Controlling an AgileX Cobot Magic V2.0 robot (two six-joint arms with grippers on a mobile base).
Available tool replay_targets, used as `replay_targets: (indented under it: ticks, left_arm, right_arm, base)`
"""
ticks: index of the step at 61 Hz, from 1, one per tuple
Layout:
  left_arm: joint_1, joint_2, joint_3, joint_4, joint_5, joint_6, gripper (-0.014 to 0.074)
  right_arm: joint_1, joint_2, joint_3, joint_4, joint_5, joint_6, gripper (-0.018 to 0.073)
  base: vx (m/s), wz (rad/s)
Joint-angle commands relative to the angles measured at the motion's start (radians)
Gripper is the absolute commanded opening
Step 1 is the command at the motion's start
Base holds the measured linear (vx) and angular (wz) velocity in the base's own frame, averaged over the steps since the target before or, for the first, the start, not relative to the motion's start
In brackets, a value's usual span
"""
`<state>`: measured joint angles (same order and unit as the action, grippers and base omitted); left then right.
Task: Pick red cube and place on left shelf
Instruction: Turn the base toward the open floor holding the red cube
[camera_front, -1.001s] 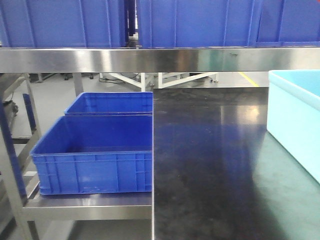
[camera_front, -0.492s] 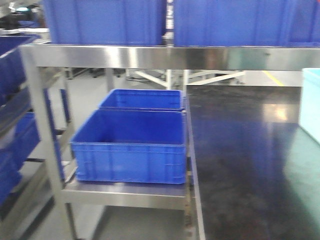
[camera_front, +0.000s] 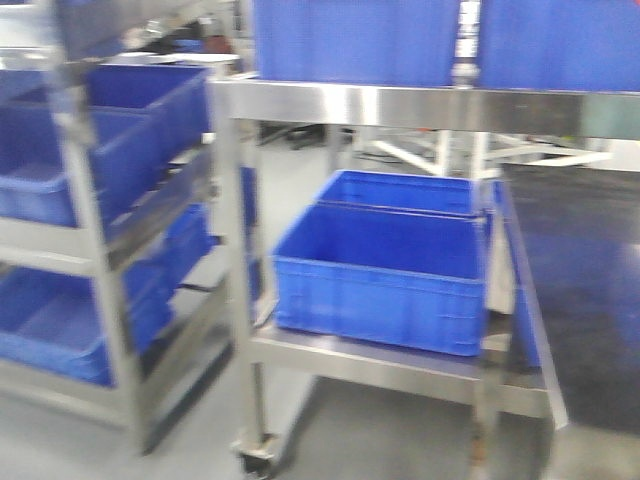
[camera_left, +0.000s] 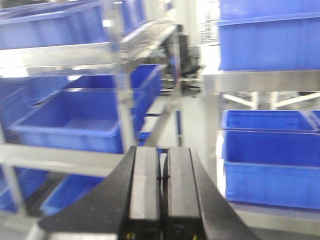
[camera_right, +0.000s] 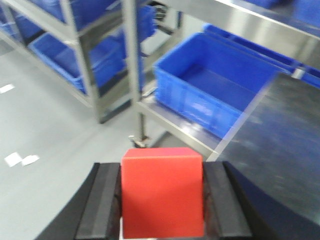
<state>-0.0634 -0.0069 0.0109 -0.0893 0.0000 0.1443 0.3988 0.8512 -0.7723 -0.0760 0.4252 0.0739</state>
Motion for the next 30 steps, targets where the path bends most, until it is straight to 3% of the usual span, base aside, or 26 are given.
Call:
replay_targets:
  ticks: [1,30]
  left_arm:
    - [-0.005,0.007,0.022,-0.008,-0.083,0.001,0.0106]
    - [-0.005,0.007,0.022,-0.008,-0.083,0.001,0.0106]
  right_arm:
    - [0.001,-0.005,-0.03,-0.013,-0.077,-0.006,0.0058]
    - [0.001,-0.005,-0.03,-0.013,-0.077,-0.006,0.0058]
  base:
    - [-0.14,0.65]
    - [-0.17,0.48]
